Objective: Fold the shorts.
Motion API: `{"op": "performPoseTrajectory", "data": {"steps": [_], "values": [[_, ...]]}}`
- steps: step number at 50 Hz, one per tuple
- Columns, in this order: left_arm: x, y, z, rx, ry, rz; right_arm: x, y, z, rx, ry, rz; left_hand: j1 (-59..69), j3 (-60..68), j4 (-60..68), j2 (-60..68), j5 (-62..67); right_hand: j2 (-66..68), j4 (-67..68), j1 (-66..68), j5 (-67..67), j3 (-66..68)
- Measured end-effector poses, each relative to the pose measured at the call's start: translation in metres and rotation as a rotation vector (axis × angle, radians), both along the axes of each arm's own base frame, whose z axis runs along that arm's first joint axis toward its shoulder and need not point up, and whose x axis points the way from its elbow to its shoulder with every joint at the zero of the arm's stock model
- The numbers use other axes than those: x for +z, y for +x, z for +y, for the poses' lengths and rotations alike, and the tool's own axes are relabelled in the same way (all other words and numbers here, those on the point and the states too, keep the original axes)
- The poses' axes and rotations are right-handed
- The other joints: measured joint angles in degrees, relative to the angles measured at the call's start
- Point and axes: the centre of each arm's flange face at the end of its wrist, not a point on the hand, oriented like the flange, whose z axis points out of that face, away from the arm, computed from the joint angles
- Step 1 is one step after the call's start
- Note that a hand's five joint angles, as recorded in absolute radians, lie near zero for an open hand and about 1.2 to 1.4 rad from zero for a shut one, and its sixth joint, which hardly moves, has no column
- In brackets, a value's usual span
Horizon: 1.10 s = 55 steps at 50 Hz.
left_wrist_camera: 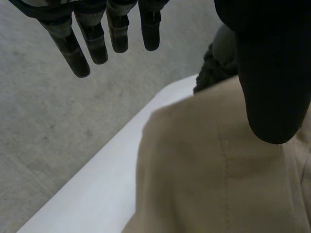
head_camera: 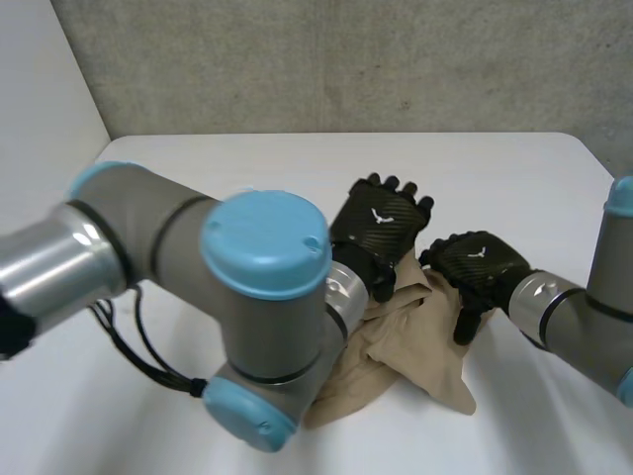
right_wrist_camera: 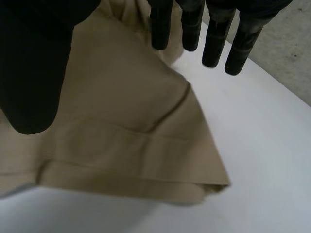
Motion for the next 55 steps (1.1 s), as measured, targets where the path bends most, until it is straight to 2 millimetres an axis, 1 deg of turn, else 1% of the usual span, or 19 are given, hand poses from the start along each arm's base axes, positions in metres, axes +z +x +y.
{"op": "performPoseTrajectory", "data": {"steps": [2,3,7,15,20,23,26,29,32,36,39,41,42,43,44,46,47,49,55], "values": [[-0.007,-0.005,-0.002,-0.001,-0.008,-0.019,-0.004,0.002,0.001,0.003,0.001,-0.020,8.19,8.06,7.69,8.82,7.52,10.64,9.37,10.37,8.73,10.90],[-0.011,-0.007,-0.004,0.001,-0.014,-0.031,-0.005,0.002,0.001,0.005,-0.001,-0.028,12.17,10.42,11.24,11.23,10.99,24.20,23.52,24.08,21.87,23.97],[-0.016,-0.010,-0.011,0.032,-0.041,-0.053,-0.005,0.003,-0.003,0.002,-0.021,-0.040,50.40,47.94,48.67,48.77,47.11,51.07,50.50,42.63,47.26,50.24],[0.008,-0.012,-0.028,0.139,-0.114,-0.003,0.017,-0.003,-0.027,-0.079,-0.112,-0.050,52.16,54.18,55.52,55.60,51.77,52.26,52.75,42.96,49.32,52.01],[0.052,-0.011,-0.040,0.212,-0.195,0.113,0.059,-0.014,-0.051,-0.223,-0.236,-0.097,52.16,54.94,55.72,55.74,51.77,52.26,52.77,42.97,49.33,52.11],[0.087,-0.001,-0.049,0.276,-0.252,0.204,0.099,-0.016,-0.054,-0.278,-0.333,-0.168,52.16,54.94,55.72,55.84,51.77,52.26,52.87,42.97,49.33,52.22],[0.114,0.017,-0.060,0.352,-0.295,0.271,0.137,-0.008,-0.043,-0.267,-0.410,-0.264,52.16,54.94,55.73,55.84,51.77,52.26,52.96,42.97,49.33,52.22],[0.125,0.035,-0.072,0.418,-0.313,0.292,0.159,0.009,-0.023,-0.207,-0.430,-0.345,52.16,54.94,55.73,55.84,51.77,52.26,52.97,43.06,49.96,52.45],[0.119,0.055,-0.087,0.480,-0.306,0.270,0.166,0.036,0.007,-0.106,-0.401,-0.411,52.16,54.94,55.73,55.85,51.77,52.26,53.00,43.29,50.29,52.56],[0.099,0.075,-0.104,0.540,-0.278,0.217,0.158,0.070,0.047,0.027,-0.328,-0.444,52.16,54.95,55.73,55.87,51.77,52.26,53.19,43.29,50.31,52.60],[0.072,0.094,-0.124,0.599,-0.240,0.152,0.129,0.109,0.093,0.174,-0.214,-0.424,51.50,54.43,55.13,55.32,51.36,52.26,53.19,43.29,50.31,52.60],[0.056,0.102,-0.135,0.626,-0.220,0.118,0.112,0.124,0.111,0.228,-0.164,-0.402,42.99,45.25,45.67,45.18,44.68,49.10,49.49,41.69,47.87,49.33],[0.049,0.106,-0.139,0.637,-0.211,0.105,0.104,0.130,0.118,0.247,-0.144,-0.390,42.99,45.25,45.67,45.18,44.68,39.73,40.05,33.49,39.61,39.93],[0.035,0.111,-0.148,0.656,-0.195,0.079,0.089,0.139,0.130,0.275,-0.108,-0.364,33.01,35.66,35.89,35.22,35.49,33.88,35.55,28.26,35.25,35.34],[0.025,0.115,-0.154,0.670,-0.183,0.060,0.080,0.144,0.135,0.285,-0.089,-0.348,26.13,29.01,29.04,29.12,28.54,19.54,20.19,16.73,19.66,20.38],[0.017,0.119,-0.161,0.684,-0.174,0.044,0.072,0.147,0.138,0.288,-0.073,-0.332,26.13,29.01,29.04,29.12,28.54,14.11,15.79,12.55,15.15,16.00],[0.007,0.125,-0.171,0.706,-0.165,0.026,0.066,0.150,0.141,0.286,-0.061,-0.318,9.23,12.39,12.05,11.99,11.37,4.18,5.44,4.87,4.95,5.66],[-0.001,0.133,-0.182,0.731,-0.159,0.012,0.062,0.152,0.142,0.268,-0.049,-0.301,7.07,9.11,8.61,8.83,7.81,-2.30,-1.66,-0.32,-1.83,-2.31],[0.007,0.151,-0.200,0.784,-0.175,0.022,0.100,0.138,0.125,0.195,-0.115,-0.348,4.41,5.01,4.91,4.90,3.38,-2.30,-1.66,-0.96,-1.86,-2.63]]}}
